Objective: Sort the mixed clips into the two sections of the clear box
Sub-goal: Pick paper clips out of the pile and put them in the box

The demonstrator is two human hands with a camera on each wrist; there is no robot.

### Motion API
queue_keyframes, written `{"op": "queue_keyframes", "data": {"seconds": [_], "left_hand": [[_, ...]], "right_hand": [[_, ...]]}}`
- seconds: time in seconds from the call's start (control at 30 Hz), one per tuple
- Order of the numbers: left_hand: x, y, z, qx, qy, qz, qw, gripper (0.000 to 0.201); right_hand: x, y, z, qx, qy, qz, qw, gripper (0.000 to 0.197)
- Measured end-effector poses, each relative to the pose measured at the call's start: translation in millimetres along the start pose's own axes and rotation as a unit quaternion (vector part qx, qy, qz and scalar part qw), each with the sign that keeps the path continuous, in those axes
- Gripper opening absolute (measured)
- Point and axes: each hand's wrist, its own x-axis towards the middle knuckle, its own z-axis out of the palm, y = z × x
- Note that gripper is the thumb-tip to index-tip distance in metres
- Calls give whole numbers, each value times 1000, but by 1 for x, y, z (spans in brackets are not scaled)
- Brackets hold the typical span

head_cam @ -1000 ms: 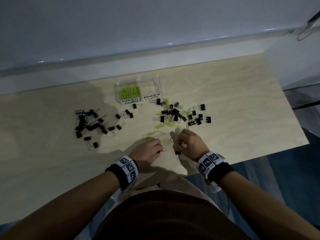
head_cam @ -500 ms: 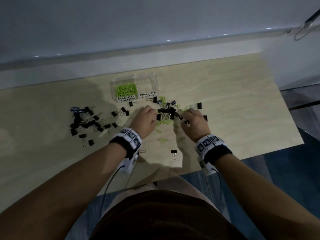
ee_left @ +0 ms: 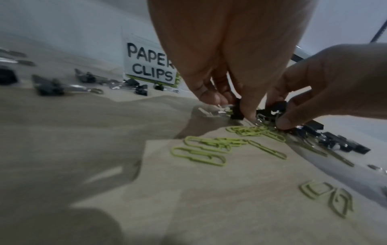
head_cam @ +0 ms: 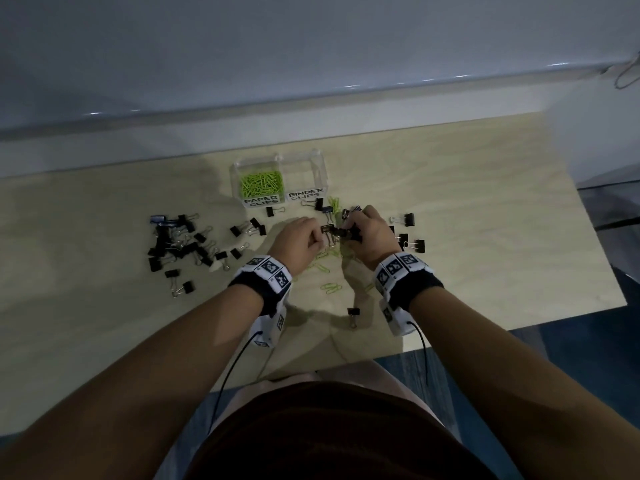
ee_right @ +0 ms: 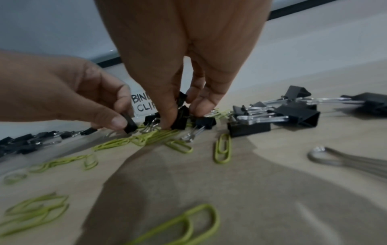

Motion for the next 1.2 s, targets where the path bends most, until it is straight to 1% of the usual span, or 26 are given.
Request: {"op": "queue_keyframes", "data": {"seconds": [0.03, 0.1, 0.17, 0.23, 0.3, 0.37, 0.4, 0.47, 0.5, 0.57, 0.63, 0.67, 0.73, 0.77, 0.83, 0.9, 0.97, 1.0, 1.1, 1.2], "left_hand": [[-3, -3, -4, -22, 15, 0, 1000, 15], [-8, -13, -13, -39, 42, -27, 998, 15], [-12, -27, -22, -25, 80, -60, 995, 16], [-13, -39, -29, 26, 105, -69, 992, 19], [-9, -38, -30, 103, 81, -51, 990, 23], [-2, -22, -26, 132, 36, -9, 991, 25], [3, -13, -22, 130, 14, 15, 991, 28], [10, 3, -12, 126, -27, 61, 990, 36], [14, 9, -8, 132, -48, 79, 987, 42], [20, 17, -3, 150, -83, 111, 979, 55], [24, 19, -1, 171, -108, 131, 970, 62], [26, 19, 0, 180, -117, 136, 967, 63], [28, 16, 0, 186, -123, 140, 965, 57], [28, 14, 0, 185, -123, 140, 965, 52], [28, 14, -2, 176, -122, 133, 968, 42], [29, 14, -2, 162, -123, 122, 972, 34], [29, 13, -3, 150, -124, 116, 974, 31], [28, 12, -3, 145, -124, 118, 974, 31], [26, 8, -5, 115, -121, 125, 978, 29], [23, 3, -8, 37, -98, 112, 988, 22]], "right_hand": [[0, 1, -1, 15, -2, 2, 1000, 22], [-1, 5, -2, 37, 0, 1, 999, 16], [-3, 9, -1, 49, 13, -3, 999, 16], [-5, 13, -1, 59, 30, -1, 998, 17], [-10, 17, -4, 75, 58, 0, 995, 18], [-15, 23, -11, 100, 112, 5, 989, 17], [-18, 28, -16, 112, 139, 23, 984, 16], [-24, 42, -28, 147, 172, 87, 970, 17], [-27, 49, -32, 157, 177, 115, 965, 18], [-29, 63, -37, 151, 175, 139, 963, 18], [-30, 69, -38, 127, 166, 132, 969, 15], [-30, 69, -37, 98, 174, 114, 973, 13], [-28, 64, -32, 30, 202, 63, 977, 12], [-27, 59, -29, 8, 205, 42, 978, 12], [-25, 44, -19, -26, 171, 2, 985, 13], [-24, 31, -8, -70, 109, -32, 991, 20], [-22, 21, -1, -107, 46, -34, 993, 29], [-22, 18, 0, -120, 25, -27, 992, 30], [-19, 13, -2, -118, 3, -26, 993, 24], [-18, 19, -4, -54, 19, -53, 997, 12]]}}
